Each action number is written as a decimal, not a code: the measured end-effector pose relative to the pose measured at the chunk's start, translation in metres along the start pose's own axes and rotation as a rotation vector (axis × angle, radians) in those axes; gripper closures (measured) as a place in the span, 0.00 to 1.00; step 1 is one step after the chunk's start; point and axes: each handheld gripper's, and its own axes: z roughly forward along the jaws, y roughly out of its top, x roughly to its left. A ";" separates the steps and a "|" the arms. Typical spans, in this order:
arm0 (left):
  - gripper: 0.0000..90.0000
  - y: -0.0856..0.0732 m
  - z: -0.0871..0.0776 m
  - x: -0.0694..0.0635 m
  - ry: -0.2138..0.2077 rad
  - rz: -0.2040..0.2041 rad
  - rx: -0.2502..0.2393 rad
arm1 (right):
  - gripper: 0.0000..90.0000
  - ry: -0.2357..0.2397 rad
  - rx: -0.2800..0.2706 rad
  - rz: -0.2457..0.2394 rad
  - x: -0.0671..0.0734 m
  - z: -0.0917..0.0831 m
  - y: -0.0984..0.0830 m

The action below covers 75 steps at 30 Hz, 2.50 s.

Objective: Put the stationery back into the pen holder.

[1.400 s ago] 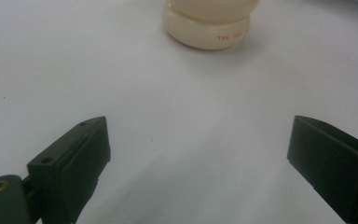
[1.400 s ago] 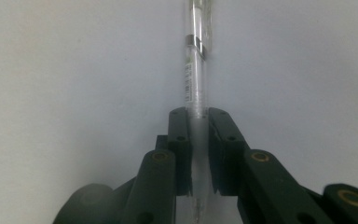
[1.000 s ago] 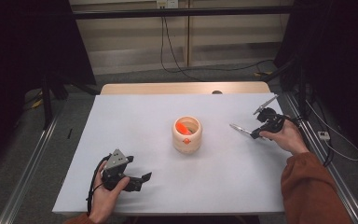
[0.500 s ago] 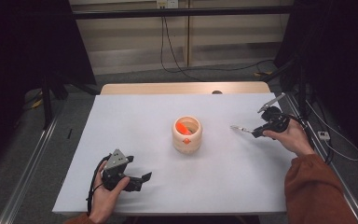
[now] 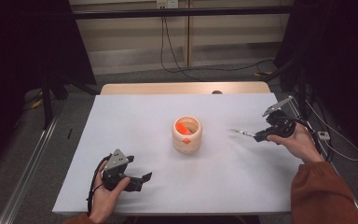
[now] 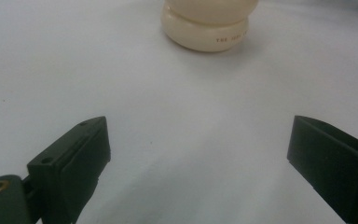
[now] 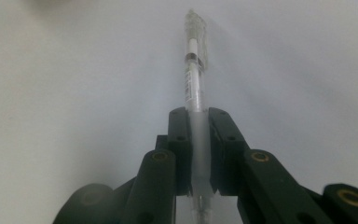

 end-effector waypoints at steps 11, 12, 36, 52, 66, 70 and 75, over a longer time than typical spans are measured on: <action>0.06 0.003 -0.004 -0.002 -0.004 0.010 -0.018 | 0.89 0.052 -0.022 -0.035 0.028 -0.002 -0.011; 0.06 0.003 -0.004 -0.002 -0.005 0.023 -0.018 | 0.89 0.059 -0.024 -0.044 0.030 -0.001 -0.011; 0.08 0.013 0.004 -0.015 -0.022 0.134 0.028 | 0.89 0.163 -0.021 -0.167 0.085 0.023 -0.002; 0.09 0.032 0.015 -0.037 -0.073 0.251 0.049 | 0.89 0.238 -0.029 -0.231 0.119 0.035 0.025; 0.10 0.047 0.035 -0.062 -0.039 0.461 0.092 | 0.89 0.285 -0.034 -0.293 0.135 0.047 0.048; 0.12 0.053 0.044 -0.070 -0.044 0.500 0.100 | 0.89 0.302 -0.035 -0.295 0.136 0.051 0.053; 0.12 0.058 0.054 -0.079 -0.019 0.560 0.115 | 0.89 0.303 -0.033 -0.290 0.137 0.053 0.055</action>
